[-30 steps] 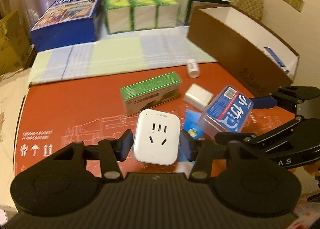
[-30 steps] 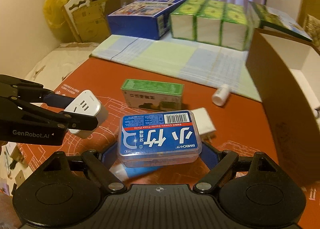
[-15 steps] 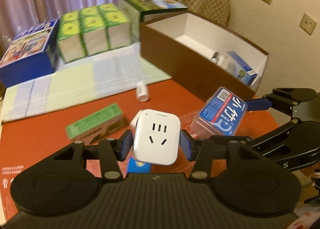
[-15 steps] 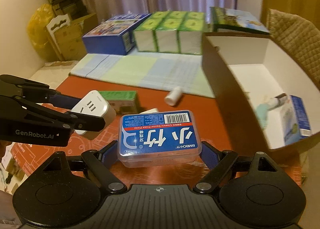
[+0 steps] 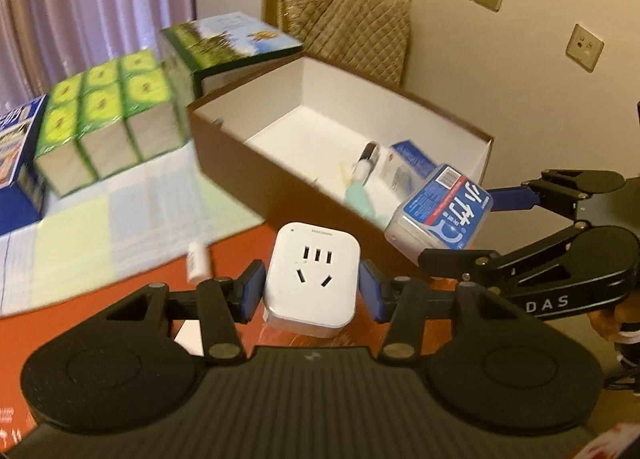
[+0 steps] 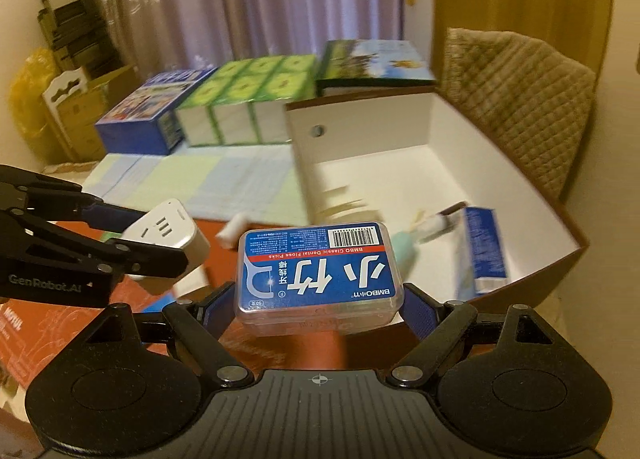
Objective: Organize rigid objects
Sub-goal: 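Carry the power strip and toothpick box over the brown box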
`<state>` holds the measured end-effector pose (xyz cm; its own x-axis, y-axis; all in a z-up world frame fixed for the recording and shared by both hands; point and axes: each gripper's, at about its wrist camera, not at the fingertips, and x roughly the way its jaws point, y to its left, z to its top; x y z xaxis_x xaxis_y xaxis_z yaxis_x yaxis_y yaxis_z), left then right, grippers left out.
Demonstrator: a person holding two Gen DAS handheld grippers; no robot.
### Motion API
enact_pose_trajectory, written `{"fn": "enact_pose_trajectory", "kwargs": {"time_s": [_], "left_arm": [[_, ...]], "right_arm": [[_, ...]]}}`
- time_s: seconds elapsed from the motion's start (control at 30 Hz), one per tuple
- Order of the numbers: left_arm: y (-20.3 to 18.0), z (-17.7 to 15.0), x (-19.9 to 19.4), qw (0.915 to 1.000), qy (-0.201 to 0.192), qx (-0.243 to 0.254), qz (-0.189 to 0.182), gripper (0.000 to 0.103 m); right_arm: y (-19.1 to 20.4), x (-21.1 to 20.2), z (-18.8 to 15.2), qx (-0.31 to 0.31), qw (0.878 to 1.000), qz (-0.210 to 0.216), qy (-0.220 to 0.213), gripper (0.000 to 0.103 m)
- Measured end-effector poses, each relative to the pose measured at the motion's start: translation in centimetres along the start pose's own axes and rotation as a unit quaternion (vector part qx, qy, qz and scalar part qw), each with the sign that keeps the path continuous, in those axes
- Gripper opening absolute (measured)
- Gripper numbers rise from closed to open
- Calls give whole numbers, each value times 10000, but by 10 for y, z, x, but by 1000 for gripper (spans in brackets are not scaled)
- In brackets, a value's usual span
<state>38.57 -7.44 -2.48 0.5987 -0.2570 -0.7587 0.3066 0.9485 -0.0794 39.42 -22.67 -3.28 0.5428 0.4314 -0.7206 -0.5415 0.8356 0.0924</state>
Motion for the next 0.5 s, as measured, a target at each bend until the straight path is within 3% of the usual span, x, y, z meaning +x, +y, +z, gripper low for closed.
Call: {"fn": "enact_pose_trajectory", "kwargs": {"time_s": [0.5], "left_arm": [[-21,88,66,9999,-91,73,-72,43]], "right_arm": [[-91,42,57,199,9997,-73,-141,83]]}}
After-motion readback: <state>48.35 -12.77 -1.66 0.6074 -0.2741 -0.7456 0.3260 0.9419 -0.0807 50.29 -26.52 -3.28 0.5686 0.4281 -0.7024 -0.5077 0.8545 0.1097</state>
